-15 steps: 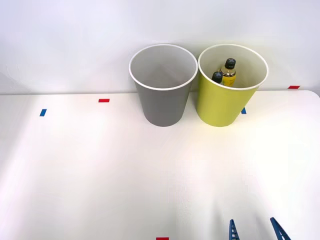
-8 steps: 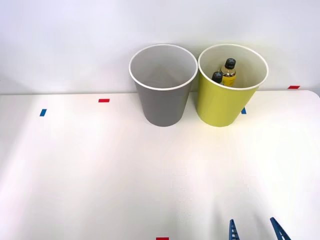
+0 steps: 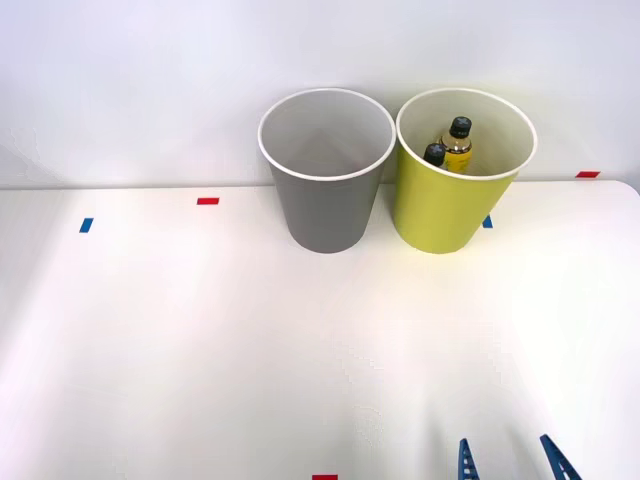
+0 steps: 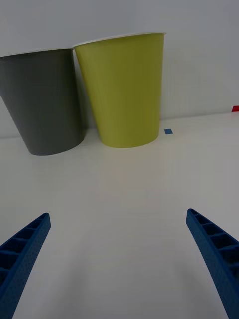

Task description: Put cans in the gray bin, plastic bottles in the light green bin

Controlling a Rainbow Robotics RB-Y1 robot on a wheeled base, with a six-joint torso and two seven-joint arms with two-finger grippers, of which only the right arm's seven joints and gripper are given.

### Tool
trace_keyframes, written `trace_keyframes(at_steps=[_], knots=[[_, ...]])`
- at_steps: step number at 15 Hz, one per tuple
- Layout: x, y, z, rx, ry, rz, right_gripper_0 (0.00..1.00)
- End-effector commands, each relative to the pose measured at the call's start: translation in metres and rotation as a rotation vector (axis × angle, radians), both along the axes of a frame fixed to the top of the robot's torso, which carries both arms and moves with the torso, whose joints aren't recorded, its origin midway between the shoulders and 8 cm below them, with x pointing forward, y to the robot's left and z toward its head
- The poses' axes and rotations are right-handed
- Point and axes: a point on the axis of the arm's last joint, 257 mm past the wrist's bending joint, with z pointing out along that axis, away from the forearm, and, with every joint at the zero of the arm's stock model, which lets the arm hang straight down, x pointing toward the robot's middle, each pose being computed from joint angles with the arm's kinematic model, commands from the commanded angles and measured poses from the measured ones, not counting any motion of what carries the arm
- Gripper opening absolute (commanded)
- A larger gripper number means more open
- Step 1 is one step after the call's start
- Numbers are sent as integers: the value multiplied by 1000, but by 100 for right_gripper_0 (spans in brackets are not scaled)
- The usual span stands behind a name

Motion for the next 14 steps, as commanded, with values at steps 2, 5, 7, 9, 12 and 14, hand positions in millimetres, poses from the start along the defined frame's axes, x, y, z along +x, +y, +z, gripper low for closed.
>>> trace_keyframes(at_steps=[2, 5, 7, 9, 12, 14], knots=[[0, 0, 0, 0, 0, 0, 94], [0, 0, 0, 0, 0, 0, 94], [0, 0, 0, 0, 0, 0, 94], [0, 0, 0, 0, 0, 0, 94], [0, 0, 0, 0, 0, 0, 94], [0, 0, 0, 0, 0, 0, 94]])
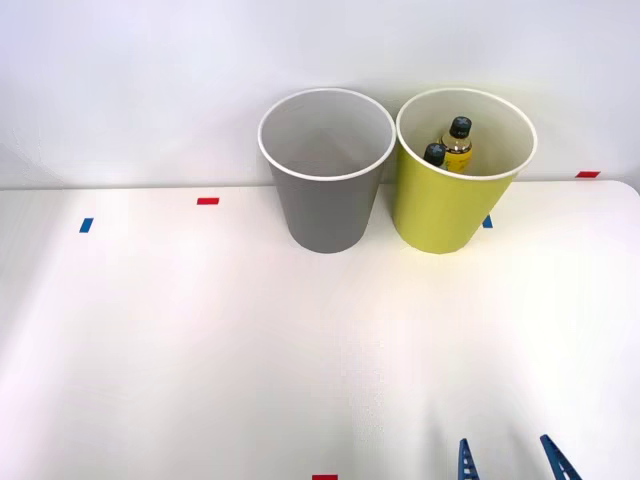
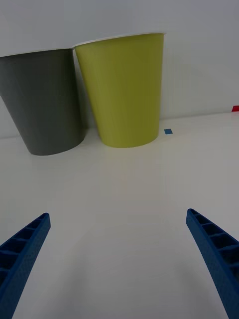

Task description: Put cans in the gray bin, plastic bottles in the light green bin

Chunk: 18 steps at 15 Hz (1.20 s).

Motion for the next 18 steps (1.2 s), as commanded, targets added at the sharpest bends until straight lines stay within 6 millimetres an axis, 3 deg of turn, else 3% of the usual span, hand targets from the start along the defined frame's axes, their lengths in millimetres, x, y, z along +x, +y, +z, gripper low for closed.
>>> trace_keyframes(at_steps=[1, 18], knots=[[0, 0, 0, 0, 0, 0, 94], [0, 0, 0, 0, 0, 0, 94]])
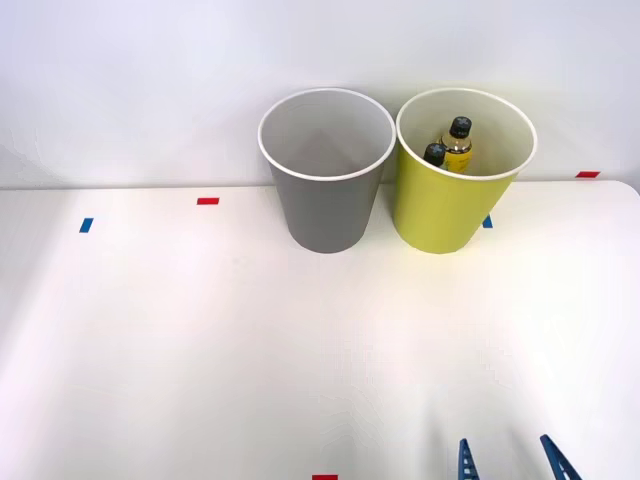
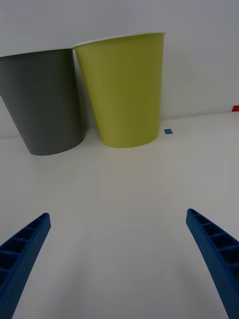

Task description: Put cans in the gray bin, plastic bottles in the light green bin

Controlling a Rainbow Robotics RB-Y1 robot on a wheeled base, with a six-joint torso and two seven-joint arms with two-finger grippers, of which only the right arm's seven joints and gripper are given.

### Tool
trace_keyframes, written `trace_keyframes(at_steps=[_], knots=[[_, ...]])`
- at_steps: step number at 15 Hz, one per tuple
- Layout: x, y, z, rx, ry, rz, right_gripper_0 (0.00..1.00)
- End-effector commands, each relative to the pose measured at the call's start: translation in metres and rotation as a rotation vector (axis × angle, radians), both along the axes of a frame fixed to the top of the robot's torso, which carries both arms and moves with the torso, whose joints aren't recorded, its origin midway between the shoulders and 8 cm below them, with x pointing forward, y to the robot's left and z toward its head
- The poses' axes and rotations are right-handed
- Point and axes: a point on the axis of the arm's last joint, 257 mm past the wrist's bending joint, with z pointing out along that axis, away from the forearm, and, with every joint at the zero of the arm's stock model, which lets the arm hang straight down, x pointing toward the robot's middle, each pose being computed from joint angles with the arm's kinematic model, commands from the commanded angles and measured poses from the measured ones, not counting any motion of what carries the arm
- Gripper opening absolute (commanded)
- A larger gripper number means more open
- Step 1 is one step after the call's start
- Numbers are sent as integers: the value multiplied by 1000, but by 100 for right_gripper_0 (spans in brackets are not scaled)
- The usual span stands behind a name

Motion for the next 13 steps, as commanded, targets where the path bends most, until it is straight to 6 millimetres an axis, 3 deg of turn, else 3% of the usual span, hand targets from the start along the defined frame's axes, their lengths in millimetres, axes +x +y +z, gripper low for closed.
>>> trace_keyframes(at_steps=[1, 13], knots=[[0, 0, 0, 0, 0, 0, 94], [0, 0, 0, 0, 0, 0, 94]])
